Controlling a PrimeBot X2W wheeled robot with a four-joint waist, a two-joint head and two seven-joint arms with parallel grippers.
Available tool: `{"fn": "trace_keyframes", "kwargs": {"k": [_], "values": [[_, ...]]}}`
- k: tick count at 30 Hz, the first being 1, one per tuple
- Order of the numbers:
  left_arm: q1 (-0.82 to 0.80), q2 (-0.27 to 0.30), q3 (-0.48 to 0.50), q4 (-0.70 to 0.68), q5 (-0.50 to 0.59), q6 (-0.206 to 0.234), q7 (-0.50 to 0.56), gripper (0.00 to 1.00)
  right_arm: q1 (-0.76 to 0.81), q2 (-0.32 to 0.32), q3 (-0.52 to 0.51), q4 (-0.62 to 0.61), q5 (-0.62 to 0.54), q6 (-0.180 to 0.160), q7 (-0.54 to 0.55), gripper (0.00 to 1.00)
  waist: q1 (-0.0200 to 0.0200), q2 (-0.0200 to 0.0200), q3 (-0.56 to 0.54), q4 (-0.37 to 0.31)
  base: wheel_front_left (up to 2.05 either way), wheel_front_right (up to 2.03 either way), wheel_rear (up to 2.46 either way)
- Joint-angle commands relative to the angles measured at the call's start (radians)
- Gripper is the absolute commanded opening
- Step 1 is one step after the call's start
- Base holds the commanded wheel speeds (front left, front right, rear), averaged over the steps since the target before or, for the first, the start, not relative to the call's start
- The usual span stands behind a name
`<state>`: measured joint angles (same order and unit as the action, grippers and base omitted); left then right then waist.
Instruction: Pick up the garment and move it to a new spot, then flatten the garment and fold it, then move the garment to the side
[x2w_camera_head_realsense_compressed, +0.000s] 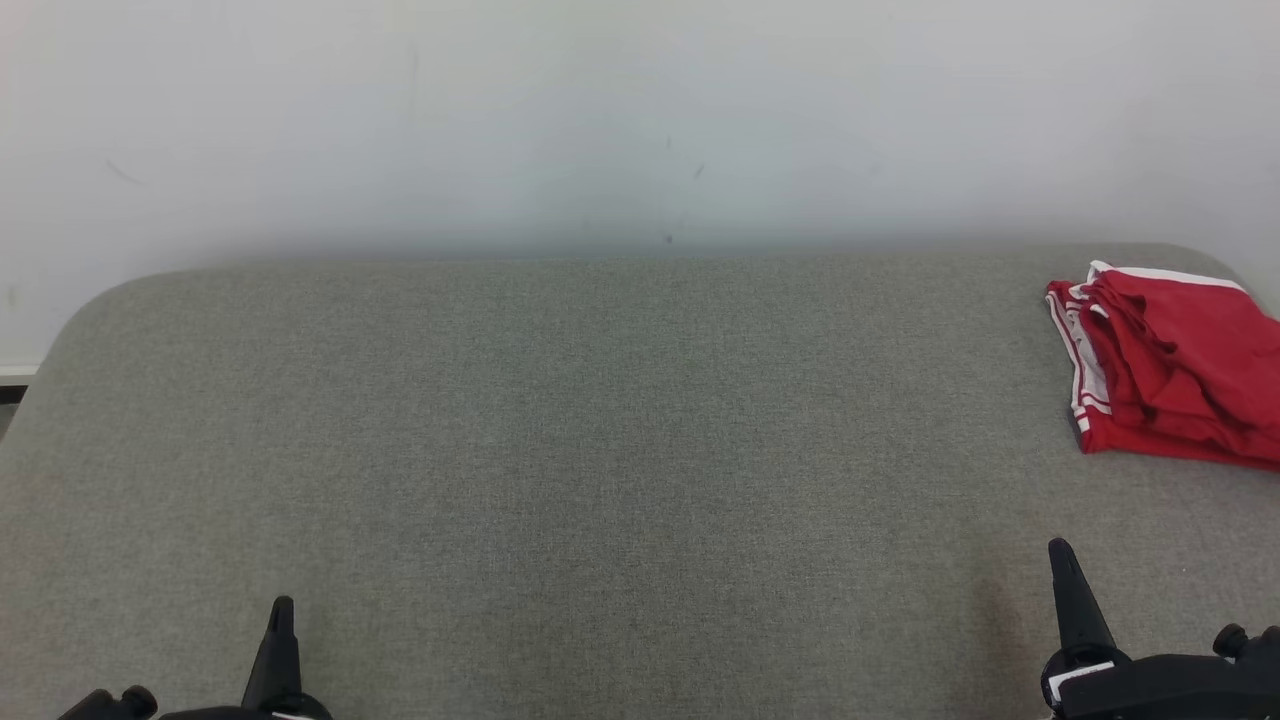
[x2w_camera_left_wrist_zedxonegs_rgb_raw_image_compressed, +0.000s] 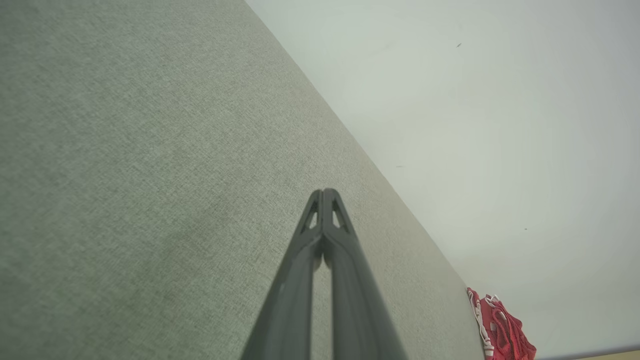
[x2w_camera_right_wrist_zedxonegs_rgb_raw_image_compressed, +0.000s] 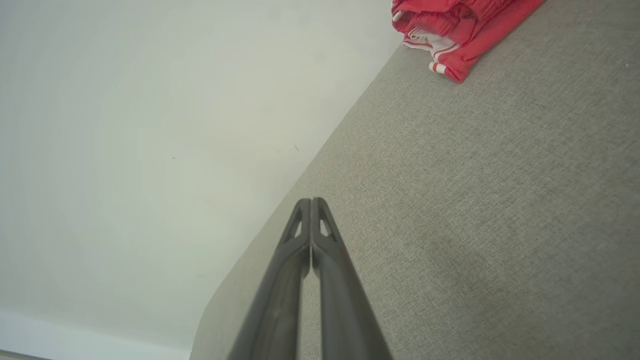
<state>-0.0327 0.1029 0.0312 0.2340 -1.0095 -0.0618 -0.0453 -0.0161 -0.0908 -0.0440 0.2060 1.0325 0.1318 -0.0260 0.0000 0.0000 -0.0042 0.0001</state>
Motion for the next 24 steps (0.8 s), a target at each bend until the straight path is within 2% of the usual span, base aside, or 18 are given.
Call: {"fn": "trace_keyframes", "kwargs": {"k": [1, 24], "values": [[-0.025, 0.0, 0.008, -0.007, -0.034, -0.005, 0.007, 0.0, -0.019, 0.001, -0.006, -0.007, 0.031, -0.001, 0.006, 0.0, 0.0, 0.0, 0.0, 0.0, 0.0, 0.0, 0.0], [-0.048, -0.021, 0.039, 0.0, -0.26, -0.032, 0.069, 0.0, -0.051, 0.015, -0.029, 0.01, 0.251, -0.001, 0.058, 0.0, 0.0, 0.0, 0.003, 0.0, 0.0, 0.0, 0.0]]}}
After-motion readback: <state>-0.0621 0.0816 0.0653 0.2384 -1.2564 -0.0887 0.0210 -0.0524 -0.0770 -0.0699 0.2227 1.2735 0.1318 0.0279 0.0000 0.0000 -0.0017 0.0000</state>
